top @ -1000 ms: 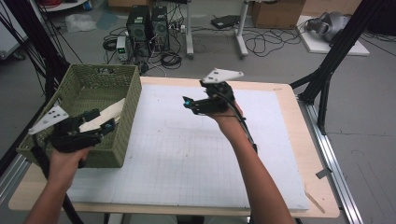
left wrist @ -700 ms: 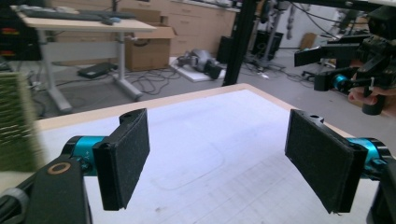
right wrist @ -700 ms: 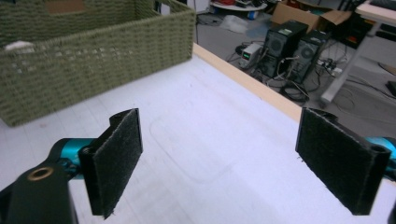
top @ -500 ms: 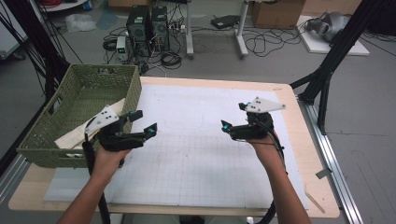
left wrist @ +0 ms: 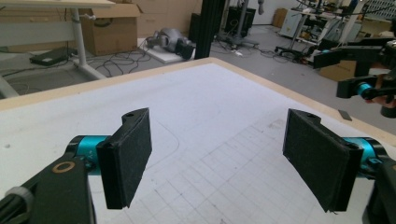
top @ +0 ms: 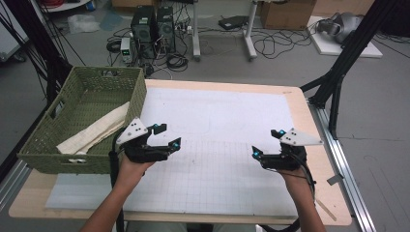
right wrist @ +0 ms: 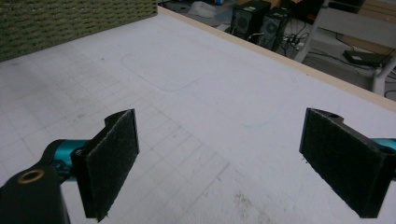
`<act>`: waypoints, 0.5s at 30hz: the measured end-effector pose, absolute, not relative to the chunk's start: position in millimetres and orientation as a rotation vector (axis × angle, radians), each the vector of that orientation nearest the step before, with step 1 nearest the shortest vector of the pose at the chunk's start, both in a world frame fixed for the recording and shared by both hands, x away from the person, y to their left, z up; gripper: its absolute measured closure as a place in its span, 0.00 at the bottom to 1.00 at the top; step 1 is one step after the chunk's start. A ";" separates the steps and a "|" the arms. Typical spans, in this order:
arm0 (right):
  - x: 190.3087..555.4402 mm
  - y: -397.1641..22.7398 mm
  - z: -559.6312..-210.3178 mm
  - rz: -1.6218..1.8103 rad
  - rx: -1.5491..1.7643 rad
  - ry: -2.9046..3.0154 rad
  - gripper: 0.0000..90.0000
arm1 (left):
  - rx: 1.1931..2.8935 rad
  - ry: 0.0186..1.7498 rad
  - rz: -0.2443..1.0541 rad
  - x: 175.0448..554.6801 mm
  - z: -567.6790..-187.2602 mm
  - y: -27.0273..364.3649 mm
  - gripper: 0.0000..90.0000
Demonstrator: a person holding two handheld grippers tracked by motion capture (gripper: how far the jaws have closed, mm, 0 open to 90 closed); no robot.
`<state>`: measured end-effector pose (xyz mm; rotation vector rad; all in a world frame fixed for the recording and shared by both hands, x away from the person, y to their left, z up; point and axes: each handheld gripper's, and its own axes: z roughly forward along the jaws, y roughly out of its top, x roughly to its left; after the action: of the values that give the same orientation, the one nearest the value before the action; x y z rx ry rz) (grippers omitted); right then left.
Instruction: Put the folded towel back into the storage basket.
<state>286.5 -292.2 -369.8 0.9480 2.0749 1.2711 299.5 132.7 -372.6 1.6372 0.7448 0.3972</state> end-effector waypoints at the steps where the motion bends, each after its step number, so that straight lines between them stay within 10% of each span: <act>1: 284.1 -294.8 -372.4 1.265 0.958 2.075 0.12 | 1.642 0.750 0.399 299.2 -375.2 132.3 0.27; 15: 268.1 -317.7 -405.4 1.233 1.039 2.024 0.11 | 1.673 0.755 0.436 290.8 -404.8 134.2 0.27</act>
<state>268.1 -317.7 -405.4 1.0395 2.0245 1.2327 290.8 134.2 -404.8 1.6728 0.7549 0.4362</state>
